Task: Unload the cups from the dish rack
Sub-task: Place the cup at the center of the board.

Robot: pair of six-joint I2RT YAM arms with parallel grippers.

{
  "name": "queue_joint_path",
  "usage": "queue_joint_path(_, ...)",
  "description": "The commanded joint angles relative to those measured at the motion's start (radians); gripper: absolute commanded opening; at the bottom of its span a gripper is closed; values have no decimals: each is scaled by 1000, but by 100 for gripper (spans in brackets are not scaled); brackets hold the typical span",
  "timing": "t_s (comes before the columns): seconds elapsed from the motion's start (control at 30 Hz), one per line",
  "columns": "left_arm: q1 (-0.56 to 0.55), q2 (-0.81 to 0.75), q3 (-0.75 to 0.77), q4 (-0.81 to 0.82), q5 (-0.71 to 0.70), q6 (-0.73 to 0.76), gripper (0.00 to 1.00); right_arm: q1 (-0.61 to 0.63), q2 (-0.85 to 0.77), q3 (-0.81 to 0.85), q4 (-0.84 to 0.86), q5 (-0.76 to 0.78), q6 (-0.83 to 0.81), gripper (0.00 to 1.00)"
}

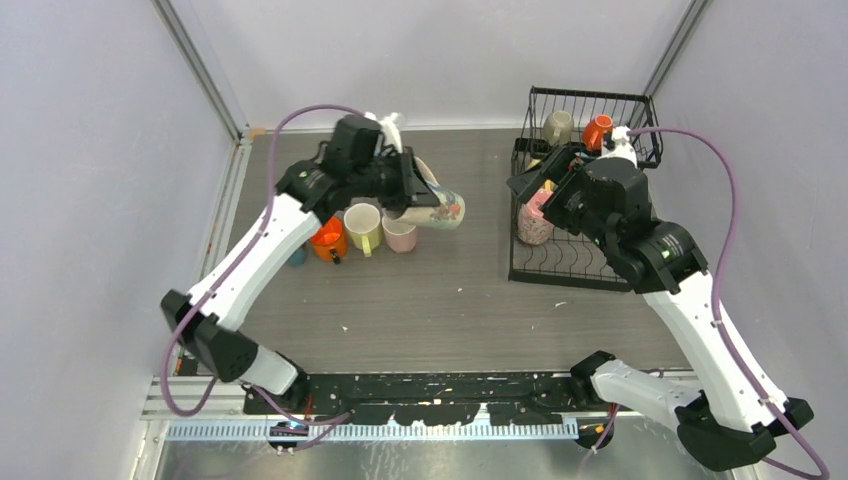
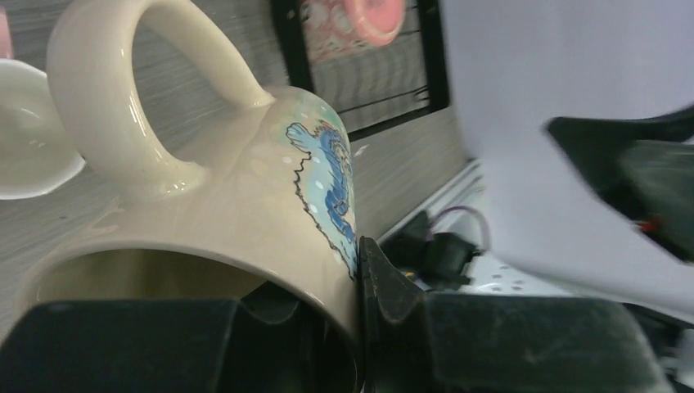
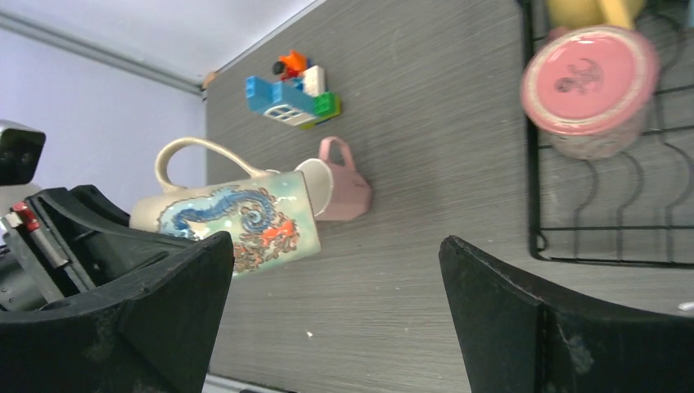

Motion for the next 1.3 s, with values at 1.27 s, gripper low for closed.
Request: queue_joint_path(1.27,-263,848,822,-546,-589,528,0,-4,-135,-26,-228,183,-32,100)
